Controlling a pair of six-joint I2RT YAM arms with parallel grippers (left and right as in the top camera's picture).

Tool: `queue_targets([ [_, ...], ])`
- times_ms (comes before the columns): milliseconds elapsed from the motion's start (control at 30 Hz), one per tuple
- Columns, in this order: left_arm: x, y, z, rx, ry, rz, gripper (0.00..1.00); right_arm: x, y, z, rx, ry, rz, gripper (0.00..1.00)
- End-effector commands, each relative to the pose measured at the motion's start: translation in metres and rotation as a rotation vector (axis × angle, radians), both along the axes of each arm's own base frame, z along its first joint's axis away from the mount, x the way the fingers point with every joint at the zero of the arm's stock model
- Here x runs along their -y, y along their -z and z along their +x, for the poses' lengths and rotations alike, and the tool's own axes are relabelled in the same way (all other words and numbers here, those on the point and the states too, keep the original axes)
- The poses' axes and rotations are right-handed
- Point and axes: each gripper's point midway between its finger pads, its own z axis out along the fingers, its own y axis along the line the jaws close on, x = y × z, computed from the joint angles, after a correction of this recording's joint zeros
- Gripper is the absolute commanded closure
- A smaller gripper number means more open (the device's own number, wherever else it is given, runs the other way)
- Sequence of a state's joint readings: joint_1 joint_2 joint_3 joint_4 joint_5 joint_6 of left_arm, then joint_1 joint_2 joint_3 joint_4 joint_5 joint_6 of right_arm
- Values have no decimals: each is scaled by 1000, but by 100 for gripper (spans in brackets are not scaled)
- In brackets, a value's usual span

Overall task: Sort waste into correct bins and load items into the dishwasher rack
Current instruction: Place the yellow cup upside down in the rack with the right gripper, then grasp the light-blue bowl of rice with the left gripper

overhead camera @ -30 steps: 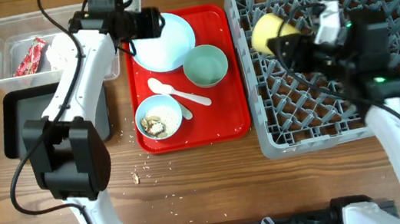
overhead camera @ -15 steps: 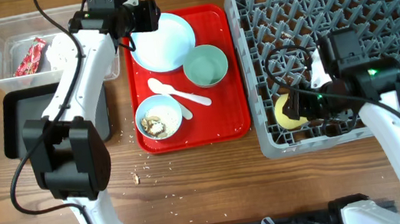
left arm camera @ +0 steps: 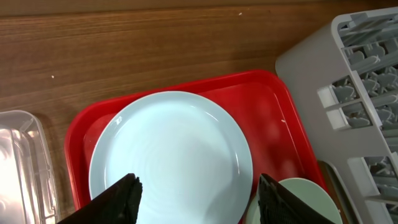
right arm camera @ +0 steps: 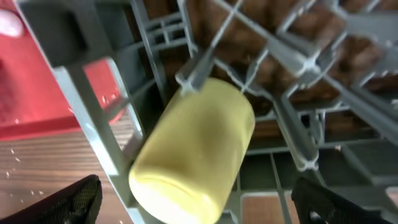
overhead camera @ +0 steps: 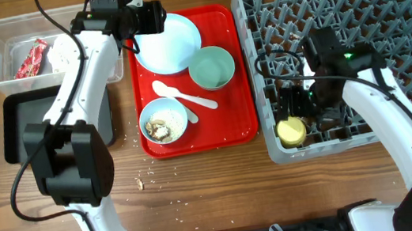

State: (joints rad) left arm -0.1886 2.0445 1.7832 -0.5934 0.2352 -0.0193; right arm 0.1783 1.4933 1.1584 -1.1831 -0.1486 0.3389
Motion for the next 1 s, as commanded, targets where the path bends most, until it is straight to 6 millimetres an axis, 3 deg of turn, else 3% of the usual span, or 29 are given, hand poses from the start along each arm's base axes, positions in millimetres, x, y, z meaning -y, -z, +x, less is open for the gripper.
queue_targets([
  [0,1,-2,2,-1,-12,-12,37,-5,-29,33,134,-8,14,0],
  [100,11,-8,-3,-16,7,-78,36,-42,-69,69,323,-139,203,0],
  [200,15,-10,-18,-92,-12,-139,41,-55,-87,97,459,-164,266,0],
  [233,12,-10,-32,-174,-80,-174,50,-55,-89,101,479,-164,264,0],
  [300,10,-13,-62,-332,-201,-237,48,-53,-92,109,517,-160,247,0],
  [367,12,-9,-99,-451,-205,-187,43,-51,-95,115,546,-156,235,0],
  [500,24,21,-158,-615,-205,37,41,-40,-92,119,553,-133,170,0],
  [600,35,49,-179,-638,-254,150,36,-40,-90,117,543,-133,169,0],
  [733,36,88,-192,-658,-268,196,42,-39,-88,113,527,-150,162,0],
  [867,34,108,-191,-629,-242,218,48,-38,-84,108,502,-153,158,0],
  [967,33,123,-197,-645,-239,229,60,-38,-83,105,491,-155,156,0],
])
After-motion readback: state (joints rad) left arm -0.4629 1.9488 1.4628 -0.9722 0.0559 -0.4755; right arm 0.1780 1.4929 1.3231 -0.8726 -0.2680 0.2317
